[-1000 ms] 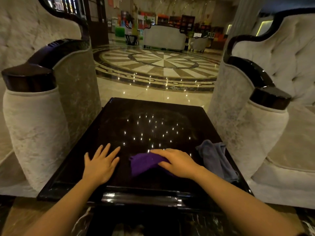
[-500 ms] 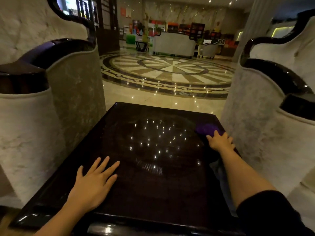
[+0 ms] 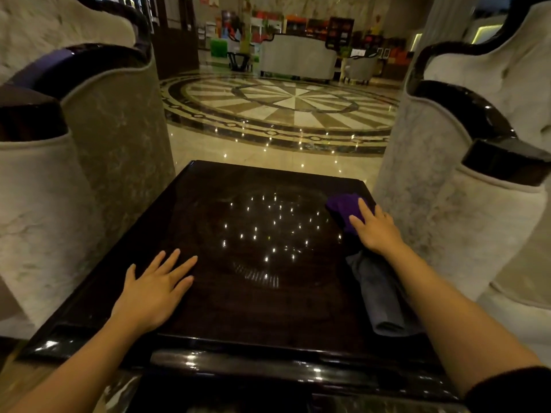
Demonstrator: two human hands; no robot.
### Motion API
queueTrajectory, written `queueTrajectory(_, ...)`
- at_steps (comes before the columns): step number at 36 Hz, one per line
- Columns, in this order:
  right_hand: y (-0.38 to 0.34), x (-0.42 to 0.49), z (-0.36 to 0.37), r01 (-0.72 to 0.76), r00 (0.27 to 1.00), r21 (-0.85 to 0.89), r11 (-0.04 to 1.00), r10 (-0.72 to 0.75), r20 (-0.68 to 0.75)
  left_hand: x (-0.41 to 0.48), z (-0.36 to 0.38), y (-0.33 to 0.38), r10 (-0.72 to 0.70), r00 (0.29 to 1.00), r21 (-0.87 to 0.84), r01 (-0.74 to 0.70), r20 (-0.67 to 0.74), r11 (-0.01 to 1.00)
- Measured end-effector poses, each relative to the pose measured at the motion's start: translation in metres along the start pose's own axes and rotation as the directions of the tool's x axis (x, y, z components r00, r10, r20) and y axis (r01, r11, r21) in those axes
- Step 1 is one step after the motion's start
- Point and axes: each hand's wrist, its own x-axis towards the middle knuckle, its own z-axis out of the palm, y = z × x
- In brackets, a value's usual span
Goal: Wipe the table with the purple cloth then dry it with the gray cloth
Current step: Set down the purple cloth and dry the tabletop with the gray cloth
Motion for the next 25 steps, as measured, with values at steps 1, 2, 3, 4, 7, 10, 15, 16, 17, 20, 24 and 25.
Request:
queueTrajectory(1,0.002,-0.011,0.0,0.028,0.999,-0.021,0.999,-0.028,-0.024,0.0,0.0,0.0,0.001,1.0,-0.004,-0.001,-0.002,1.0)
queueTrajectory(2,0.006,-0.023,0.002,0.047,0.998,-0.048,0.998,-0.049,-0.04,0.0,0.0,0.0,0.0,1.0,-0.004,0.0,-0.001,1.0)
queueTrajectory(3,0.01,-0.035,0.004,0.056,0.997,-0.076,0.996,-0.06,-0.045,-0.001,0.0,0.0,0.0,1.0,-0.002,0.0,0.002,1.0)
queueTrajectory(4,0.012,-0.043,0.006,0.059,0.997,-0.096,0.994,-0.063,-0.043,0.003,-0.001,0.0,0.001,1.0,0.0,-0.001,0.001,1.0)
queueTrajectory(7,0.018,-0.072,0.017,0.017,1.0,-0.109,0.994,-0.017,-0.004,0.002,-0.001,0.0,0.002,1.0,0.004,-0.003,0.012,1.0)
queueTrajectory(10,0.018,-0.093,0.029,-0.017,0.998,-0.062,0.998,0.021,0.055,-0.001,-0.003,0.001,0.012,1.0,0.005,-0.012,0.019,1.0)
queueTrajectory(15,0.015,-0.1,0.035,-0.086,0.995,0.026,0.996,0.085,0.045,-0.002,-0.002,0.001,0.019,0.999,0.02,-0.02,0.035,1.0)
queueTrajectory(16,0.014,-0.1,0.036,-0.092,0.995,0.026,0.995,0.091,0.039,-0.002,-0.002,0.0,0.02,0.999,0.023,-0.021,0.035,1.0)
queueTrajectory(17,0.012,-0.1,0.037,-0.094,0.995,0.027,0.995,0.093,0.032,-0.002,-0.002,0.0,0.021,0.999,0.026,-0.022,0.034,0.999)
queueTrajectory(20,0.008,-0.098,0.039,-0.081,0.997,0.026,0.996,0.08,0.008,-0.002,-0.001,-0.001,0.024,0.999,0.031,-0.025,0.04,0.999)
queueTrajectory(24,0.002,-0.097,0.041,-0.044,0.998,0.06,0.997,0.046,-0.033,-0.002,0.0,-0.001,0.031,0.999,0.019,-0.032,0.04,0.999)
queueTrajectory(25,-0.002,-0.096,0.041,-0.027,0.999,0.072,0.997,0.031,-0.044,-0.002,0.0,0.0,0.035,0.999,0.02,-0.035,0.038,0.999)
